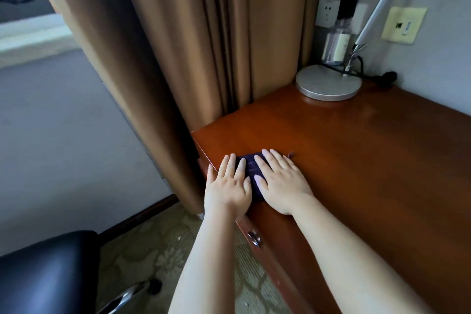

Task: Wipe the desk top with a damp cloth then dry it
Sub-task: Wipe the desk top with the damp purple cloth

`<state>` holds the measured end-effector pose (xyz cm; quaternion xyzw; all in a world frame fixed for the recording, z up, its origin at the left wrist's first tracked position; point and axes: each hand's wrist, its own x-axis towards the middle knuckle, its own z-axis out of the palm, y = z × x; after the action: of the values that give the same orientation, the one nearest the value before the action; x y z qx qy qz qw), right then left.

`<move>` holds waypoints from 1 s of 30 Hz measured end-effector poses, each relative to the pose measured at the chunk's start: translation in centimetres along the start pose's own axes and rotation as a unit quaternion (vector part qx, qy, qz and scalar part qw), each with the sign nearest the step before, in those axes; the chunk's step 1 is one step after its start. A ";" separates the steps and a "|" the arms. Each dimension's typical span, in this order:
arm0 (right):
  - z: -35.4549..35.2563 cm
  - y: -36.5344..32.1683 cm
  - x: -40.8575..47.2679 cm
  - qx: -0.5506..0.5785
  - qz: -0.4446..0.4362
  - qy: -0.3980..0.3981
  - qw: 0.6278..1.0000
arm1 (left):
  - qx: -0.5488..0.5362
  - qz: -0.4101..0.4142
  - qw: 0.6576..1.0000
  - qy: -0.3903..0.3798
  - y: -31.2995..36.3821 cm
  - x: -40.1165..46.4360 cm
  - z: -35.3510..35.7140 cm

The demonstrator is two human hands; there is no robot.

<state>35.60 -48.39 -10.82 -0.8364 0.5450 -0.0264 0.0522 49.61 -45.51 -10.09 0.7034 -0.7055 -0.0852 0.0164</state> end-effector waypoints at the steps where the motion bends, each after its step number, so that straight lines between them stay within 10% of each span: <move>1: 0.0 -0.1 1.1 0.002 -0.002 0.002 1.000 | 0.000 -0.002 1.000 0.000 -0.5 1.0 -0.2; 30: -2.8 14.8 20.5 0.022 0.142 -0.001 0.990 | 0.041 0.155 0.987 -0.017 5.4 29.1 -1.8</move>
<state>30.10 -73.22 -10.00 -0.7489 0.6578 -0.0295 0.0746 44.19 -74.69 -10.32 0.5838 -0.8093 -0.0644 -0.0113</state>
